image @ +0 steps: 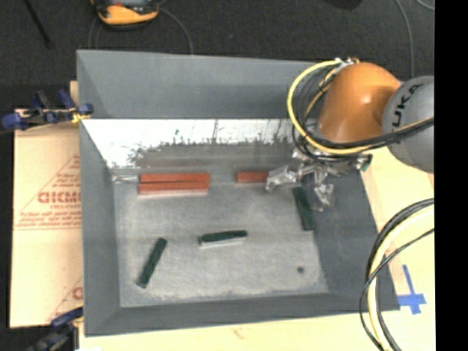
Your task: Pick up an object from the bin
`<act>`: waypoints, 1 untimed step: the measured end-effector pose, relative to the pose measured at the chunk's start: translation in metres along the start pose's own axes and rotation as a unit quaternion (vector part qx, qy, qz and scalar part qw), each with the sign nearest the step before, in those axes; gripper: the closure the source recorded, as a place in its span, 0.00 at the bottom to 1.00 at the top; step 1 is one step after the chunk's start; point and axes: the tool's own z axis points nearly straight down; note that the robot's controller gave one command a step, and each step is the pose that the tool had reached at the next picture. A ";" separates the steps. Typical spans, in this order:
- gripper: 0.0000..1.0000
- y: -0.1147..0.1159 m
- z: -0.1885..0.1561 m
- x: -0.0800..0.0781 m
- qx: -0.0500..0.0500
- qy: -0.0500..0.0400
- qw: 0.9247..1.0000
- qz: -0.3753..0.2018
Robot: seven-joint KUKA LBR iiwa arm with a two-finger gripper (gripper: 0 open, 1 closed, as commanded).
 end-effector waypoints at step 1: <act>1.00 0.010 0.010 0.026 0.003 -0.008 0.977 -0.212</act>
Offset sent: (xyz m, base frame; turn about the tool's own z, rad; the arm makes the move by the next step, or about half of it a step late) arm 0.0000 0.0000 0.0000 0.0000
